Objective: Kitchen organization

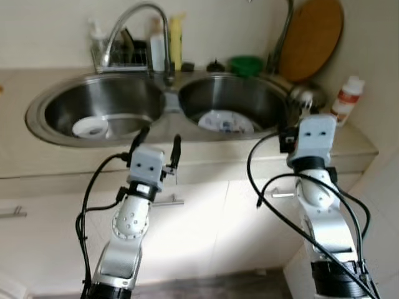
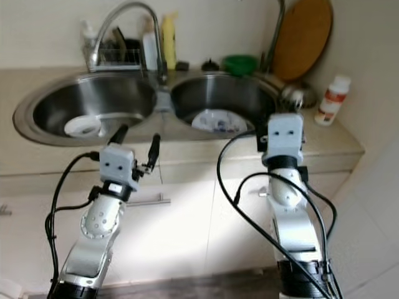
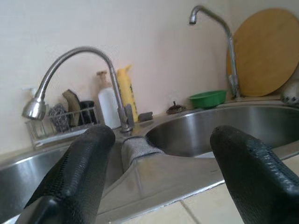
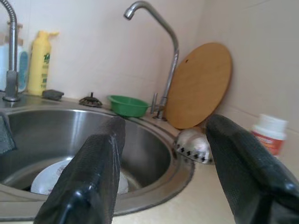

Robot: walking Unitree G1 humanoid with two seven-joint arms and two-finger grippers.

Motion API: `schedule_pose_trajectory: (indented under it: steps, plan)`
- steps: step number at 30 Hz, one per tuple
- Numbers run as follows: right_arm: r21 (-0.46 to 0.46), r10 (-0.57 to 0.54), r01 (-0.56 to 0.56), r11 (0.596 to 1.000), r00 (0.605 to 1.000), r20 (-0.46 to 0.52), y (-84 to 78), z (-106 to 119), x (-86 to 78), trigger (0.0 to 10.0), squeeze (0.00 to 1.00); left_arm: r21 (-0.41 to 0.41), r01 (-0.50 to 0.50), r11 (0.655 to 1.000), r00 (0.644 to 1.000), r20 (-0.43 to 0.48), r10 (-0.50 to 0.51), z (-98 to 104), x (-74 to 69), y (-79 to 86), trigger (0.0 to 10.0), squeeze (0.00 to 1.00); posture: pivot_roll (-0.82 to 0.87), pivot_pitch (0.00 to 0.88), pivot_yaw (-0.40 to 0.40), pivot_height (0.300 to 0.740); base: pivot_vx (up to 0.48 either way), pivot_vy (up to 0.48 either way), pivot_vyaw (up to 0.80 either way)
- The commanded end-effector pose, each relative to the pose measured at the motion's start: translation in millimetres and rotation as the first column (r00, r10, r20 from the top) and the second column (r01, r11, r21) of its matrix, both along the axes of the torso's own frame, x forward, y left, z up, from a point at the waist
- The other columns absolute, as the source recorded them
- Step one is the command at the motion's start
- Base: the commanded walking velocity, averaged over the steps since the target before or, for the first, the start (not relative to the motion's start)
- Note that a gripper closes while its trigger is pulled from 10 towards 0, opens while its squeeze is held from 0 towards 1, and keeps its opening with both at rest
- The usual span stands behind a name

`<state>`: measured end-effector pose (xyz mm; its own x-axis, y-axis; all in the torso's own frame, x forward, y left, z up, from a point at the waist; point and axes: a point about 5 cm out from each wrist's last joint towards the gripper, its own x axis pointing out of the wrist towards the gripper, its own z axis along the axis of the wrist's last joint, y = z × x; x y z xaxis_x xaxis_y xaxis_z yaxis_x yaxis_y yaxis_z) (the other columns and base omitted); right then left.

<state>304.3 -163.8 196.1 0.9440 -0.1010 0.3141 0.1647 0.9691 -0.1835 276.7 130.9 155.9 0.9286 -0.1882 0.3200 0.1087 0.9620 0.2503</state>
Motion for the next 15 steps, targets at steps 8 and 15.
schedule_pose_trajectory:
  steps: [8,15]
  plan:
    - [0.0,-0.006,0.006,1.0,1.0,0.01,-0.3,4.1,0.8,10.0,0.0,-0.004,0.004,1.0,1.0,-0.001,-0.004,1.6,0.2,-0.7,10.0,0.0,0.09,0.0,-0.076,0.74,-0.2,0.0,0.0]
    - [-0.001,-0.007,0.007,1.0,1.0,0.008,-0.4,3.4,0.9,10.0,0.0,-0.003,0.005,1.0,1.0,-0.002,-0.005,1.4,0.3,-0.7,10.0,0.0,0.09,0.0,-0.076,0.74,-0.273,0.0,0.0]
